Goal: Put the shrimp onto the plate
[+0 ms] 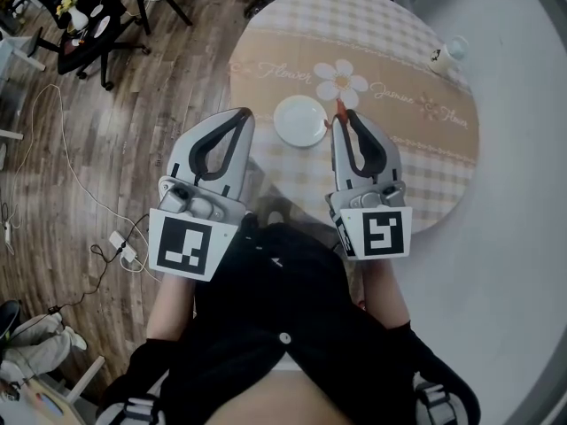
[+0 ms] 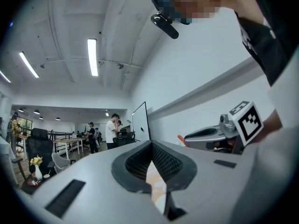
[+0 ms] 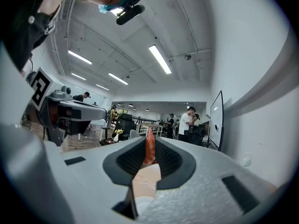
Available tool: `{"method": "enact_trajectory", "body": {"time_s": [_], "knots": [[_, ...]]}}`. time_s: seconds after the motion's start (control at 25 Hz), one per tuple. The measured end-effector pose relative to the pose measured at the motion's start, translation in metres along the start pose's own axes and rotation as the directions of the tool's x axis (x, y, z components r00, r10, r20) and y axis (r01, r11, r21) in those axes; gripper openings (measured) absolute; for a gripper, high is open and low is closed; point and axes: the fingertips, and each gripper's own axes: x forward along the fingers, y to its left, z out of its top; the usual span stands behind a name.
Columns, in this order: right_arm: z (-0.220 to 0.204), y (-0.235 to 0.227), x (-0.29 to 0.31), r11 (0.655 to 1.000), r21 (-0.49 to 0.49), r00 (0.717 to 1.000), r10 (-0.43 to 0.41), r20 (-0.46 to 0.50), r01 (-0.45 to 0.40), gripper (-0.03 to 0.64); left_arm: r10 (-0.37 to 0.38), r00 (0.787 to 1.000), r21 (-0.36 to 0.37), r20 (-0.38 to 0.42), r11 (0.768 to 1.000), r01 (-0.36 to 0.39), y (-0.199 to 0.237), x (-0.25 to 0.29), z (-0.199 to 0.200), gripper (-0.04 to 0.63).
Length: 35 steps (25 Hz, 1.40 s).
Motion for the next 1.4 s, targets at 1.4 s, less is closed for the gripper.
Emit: {"method": "enact_trajectory", "body": {"time_s": [1.4], "knots": [[-0.167,0.029,0.053,0.995,0.055,0.93,0.094,-0.355,-0.079,0.048,0.076,0.993,-0.022,-0.089,0.997,-0.078,0.035,-0.021,-0.035,0.003]]}}
